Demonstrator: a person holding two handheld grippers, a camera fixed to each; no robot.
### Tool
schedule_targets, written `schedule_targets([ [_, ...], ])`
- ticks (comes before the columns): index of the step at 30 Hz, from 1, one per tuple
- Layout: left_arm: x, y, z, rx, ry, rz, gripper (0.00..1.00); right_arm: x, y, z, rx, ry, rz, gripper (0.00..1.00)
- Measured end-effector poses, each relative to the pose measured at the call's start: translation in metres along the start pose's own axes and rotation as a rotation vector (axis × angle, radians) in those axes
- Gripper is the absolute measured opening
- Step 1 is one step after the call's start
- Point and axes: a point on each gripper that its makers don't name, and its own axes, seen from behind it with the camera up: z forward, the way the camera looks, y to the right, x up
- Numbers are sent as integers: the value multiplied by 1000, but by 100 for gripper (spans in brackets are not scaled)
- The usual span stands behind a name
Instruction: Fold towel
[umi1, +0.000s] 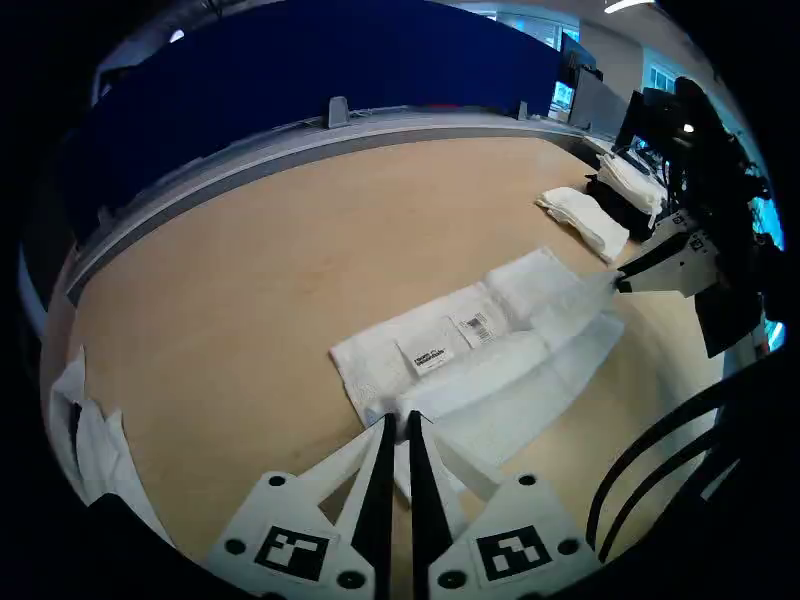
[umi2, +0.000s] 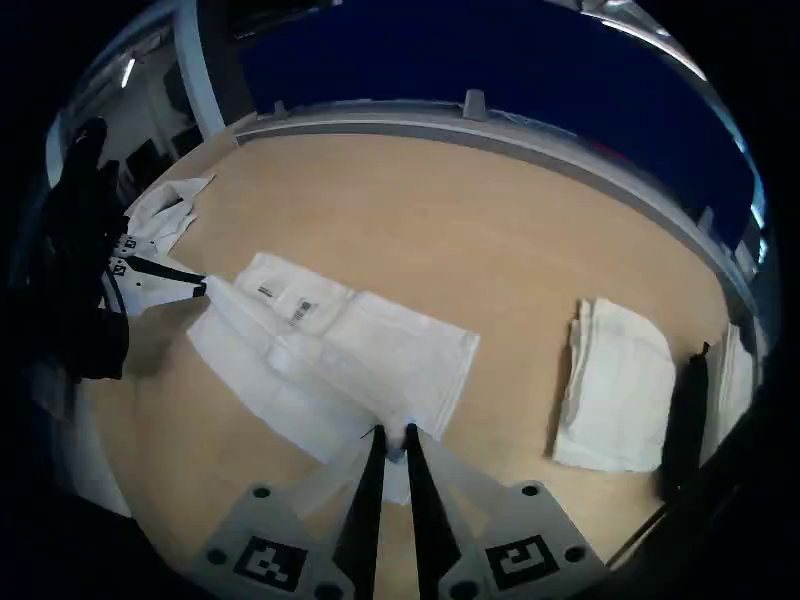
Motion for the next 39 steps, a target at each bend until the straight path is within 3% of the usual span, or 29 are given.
schedule_targets([
  [14, 1, -7, 16, 34, -19, 24, 14, -4, 10, 17, -39, -11, -18, 20],
  [21, 7, -13, 17, 53, -8, 37, 27, -3, 15, 22, -58, -4, -17, 43],
  [27, 9, -16, 14, 69, 1, 39, 54, 1, 23, 26, -93, 13, -24, 59],
  [31, 11, -17, 12, 78, 9, 40, 65, 5, 30, 26, -120, 31, -26, 71],
  [37, 11, -19, 11, 91, 11, 37, 70, 11, 40, 25, -159, 51, -29, 87],
  [39, 11, -19, 10, 94, 11, 34, 86, 13, 43, 25, -175, 60, -31, 92],
])
